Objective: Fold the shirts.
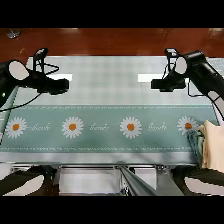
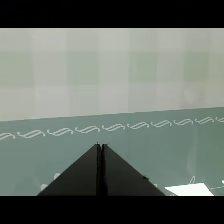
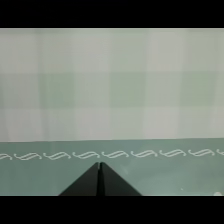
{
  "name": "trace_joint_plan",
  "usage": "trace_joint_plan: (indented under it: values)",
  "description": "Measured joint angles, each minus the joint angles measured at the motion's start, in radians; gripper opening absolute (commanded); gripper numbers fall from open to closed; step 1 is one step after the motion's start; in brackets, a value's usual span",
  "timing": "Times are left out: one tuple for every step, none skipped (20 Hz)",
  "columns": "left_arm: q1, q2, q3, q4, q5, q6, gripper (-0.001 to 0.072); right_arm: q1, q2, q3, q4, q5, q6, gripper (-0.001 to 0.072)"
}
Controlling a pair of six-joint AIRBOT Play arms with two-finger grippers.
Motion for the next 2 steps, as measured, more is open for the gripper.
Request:
trace_joint_plan:
  values:
    - [0.0,0.0,0.0,0.0,0.0,0.0,0.0024,0.0,0.0,0.0,-0.001,0.0,0.0,0.0023]
    - [0.001,0.0,-0.001,0.0,0.0,0.0,0.0024,0.0,0.0,0.0,-0.001,0.0,0.0,0.0023]
